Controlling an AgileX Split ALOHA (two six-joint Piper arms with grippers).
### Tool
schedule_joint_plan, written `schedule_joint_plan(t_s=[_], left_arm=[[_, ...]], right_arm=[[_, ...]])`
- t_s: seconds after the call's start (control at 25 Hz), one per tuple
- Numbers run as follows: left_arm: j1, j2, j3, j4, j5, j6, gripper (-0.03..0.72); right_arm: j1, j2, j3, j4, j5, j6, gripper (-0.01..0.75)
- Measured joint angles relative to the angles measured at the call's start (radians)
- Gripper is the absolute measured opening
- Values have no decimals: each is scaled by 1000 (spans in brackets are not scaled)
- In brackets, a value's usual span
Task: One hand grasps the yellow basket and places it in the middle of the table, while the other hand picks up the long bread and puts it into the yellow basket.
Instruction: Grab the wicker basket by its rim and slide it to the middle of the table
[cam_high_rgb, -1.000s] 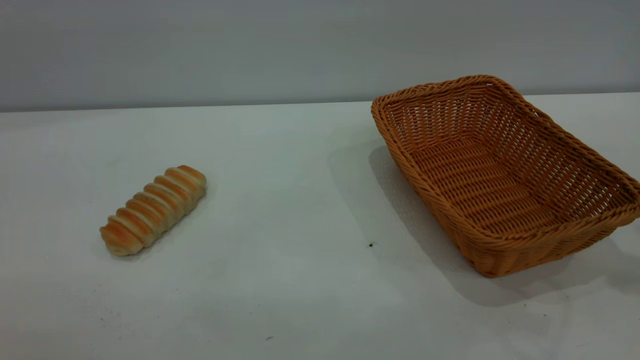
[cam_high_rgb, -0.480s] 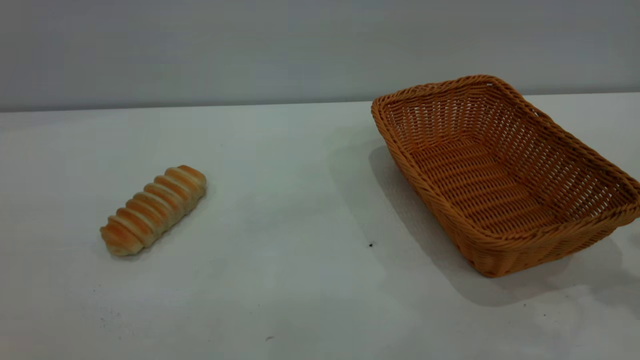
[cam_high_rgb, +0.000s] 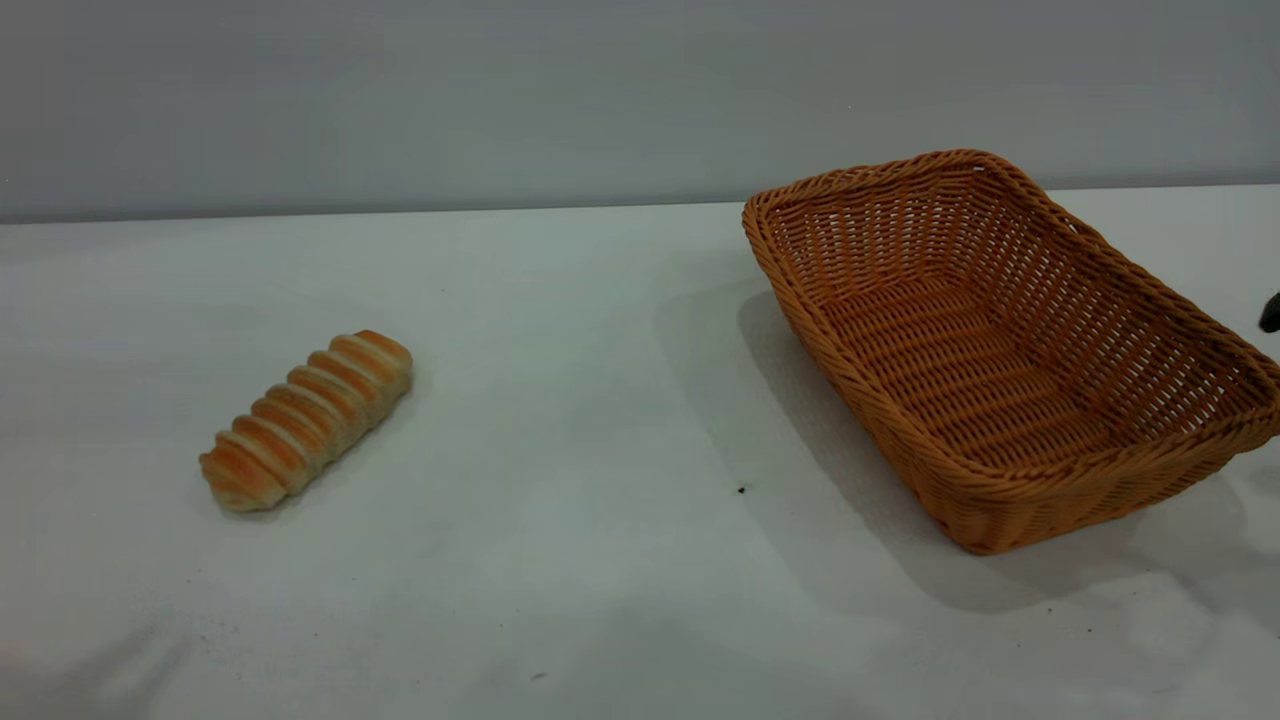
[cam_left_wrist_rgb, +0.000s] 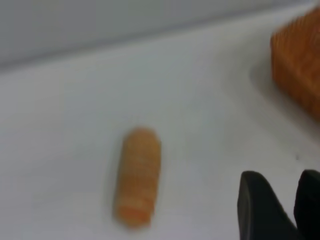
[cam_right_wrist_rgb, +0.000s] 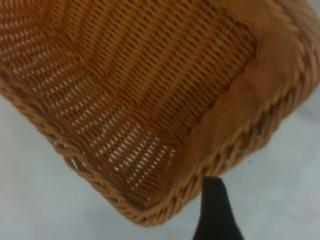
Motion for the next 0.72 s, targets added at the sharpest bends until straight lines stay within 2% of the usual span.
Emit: schedule_joint_plan(t_s=[0.28, 0.72], left_arm=[[0, 30, -11, -181, -68, 290, 237], [0, 201, -113, -208, -66, 320, 237]], right_arm=[[0, 37, 0, 171, -1, -130, 566], [0, 79, 37, 190, -16, -149, 566]])
